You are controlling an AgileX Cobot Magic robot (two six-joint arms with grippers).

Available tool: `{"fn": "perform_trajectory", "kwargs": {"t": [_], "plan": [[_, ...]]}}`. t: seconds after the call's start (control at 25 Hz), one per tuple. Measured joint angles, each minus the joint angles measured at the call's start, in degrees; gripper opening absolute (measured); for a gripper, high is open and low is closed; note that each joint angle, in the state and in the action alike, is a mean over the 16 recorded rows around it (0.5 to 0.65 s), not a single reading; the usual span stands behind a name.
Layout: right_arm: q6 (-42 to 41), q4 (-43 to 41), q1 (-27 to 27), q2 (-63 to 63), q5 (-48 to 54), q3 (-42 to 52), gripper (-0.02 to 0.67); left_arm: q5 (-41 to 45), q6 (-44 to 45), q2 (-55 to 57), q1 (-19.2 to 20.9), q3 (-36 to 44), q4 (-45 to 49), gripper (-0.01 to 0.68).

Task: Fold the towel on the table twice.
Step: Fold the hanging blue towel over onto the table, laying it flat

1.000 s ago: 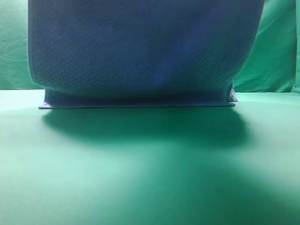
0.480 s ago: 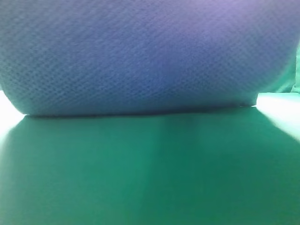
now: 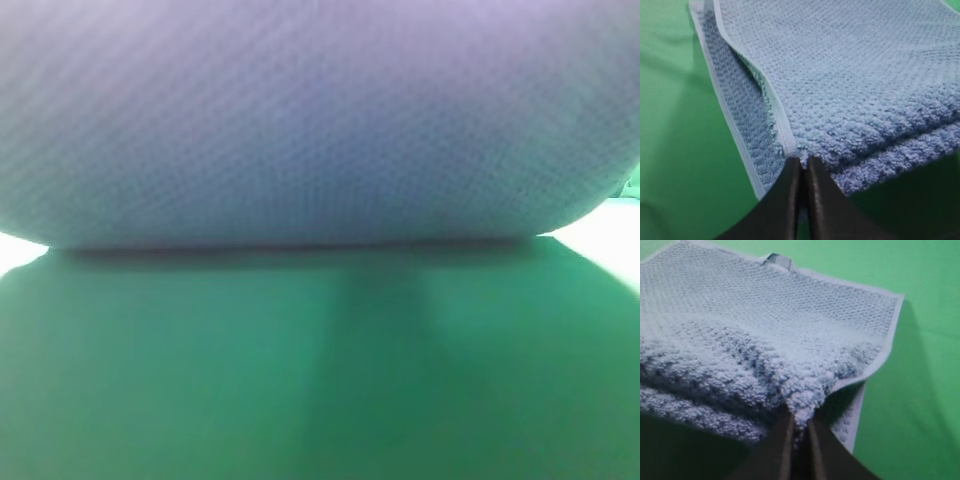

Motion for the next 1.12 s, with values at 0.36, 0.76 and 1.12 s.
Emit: {"fn": "perform_trajectory", "kwargs": {"t": [0.36,0.76,1.12], "plan": [[5.1,0.4,3.2,-5.4,1.5,8.0,0.000,0.2,0.0,-6.0,0.0,10.4,-5.1,0.000],[9.0,-1.7,3.4,-3.9,-2.0,10.3,0.000,-6.0,0.5,-3.8,0.0,12.5,-8.0,0.000],[9.4,-4.6,1.2,6.1,-8.3,7.9,0.000,-15.8,2.0,8.0,0.0,9.7,-8.3,0.000]]}}
